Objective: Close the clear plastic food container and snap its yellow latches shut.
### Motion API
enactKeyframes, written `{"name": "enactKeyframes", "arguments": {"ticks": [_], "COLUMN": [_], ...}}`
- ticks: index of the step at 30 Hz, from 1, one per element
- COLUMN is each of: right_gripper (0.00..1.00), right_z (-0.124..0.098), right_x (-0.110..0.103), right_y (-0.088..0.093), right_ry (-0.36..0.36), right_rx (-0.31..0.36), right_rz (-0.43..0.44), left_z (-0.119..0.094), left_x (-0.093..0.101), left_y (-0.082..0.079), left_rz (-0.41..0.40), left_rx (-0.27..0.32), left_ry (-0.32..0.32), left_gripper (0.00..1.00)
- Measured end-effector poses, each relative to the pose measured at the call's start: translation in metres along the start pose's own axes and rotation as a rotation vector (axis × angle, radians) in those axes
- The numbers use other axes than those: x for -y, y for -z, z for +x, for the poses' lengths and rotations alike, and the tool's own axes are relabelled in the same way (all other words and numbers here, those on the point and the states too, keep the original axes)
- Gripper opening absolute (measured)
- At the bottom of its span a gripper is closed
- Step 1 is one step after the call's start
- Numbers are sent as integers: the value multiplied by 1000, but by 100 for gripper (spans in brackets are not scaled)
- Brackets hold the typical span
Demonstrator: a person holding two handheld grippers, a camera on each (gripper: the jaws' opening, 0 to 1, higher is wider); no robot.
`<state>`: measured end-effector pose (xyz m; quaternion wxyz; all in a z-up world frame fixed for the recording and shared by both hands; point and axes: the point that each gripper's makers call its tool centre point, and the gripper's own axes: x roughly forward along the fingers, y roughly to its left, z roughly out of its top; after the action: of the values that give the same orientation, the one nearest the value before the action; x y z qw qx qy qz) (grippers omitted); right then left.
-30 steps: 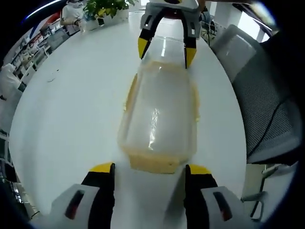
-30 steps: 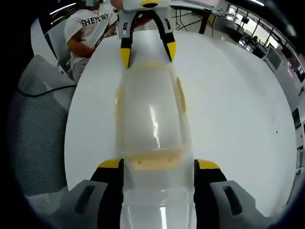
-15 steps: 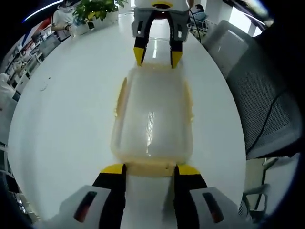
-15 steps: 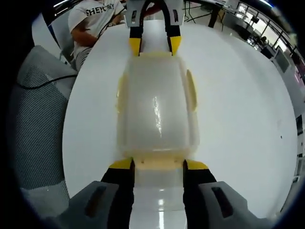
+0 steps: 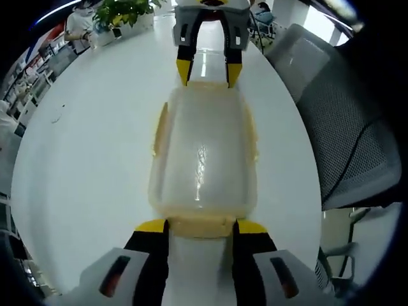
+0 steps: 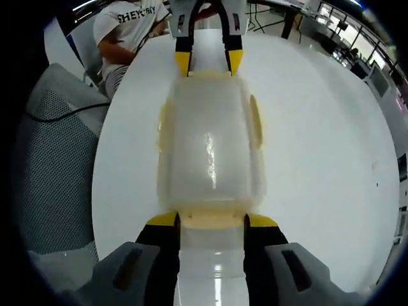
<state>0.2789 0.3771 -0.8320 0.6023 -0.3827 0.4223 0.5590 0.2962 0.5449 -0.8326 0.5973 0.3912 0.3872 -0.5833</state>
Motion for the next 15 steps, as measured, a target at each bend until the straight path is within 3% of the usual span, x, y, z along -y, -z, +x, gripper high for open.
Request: {"name": "enactKeyframes", "arguments": {"ticks": [15], "right_gripper": [36], "right_z": [-30], "right_x": [1], "right_y": [-16], "right_ry": [10], "right_rx": [36], "right_rz": [-13], "left_z": [-28], "left_x": [0], "left_y": [-9], "left_rz": [-6], "left_rx": [13], "left_ry": [-32], "left_gripper": [33]}}
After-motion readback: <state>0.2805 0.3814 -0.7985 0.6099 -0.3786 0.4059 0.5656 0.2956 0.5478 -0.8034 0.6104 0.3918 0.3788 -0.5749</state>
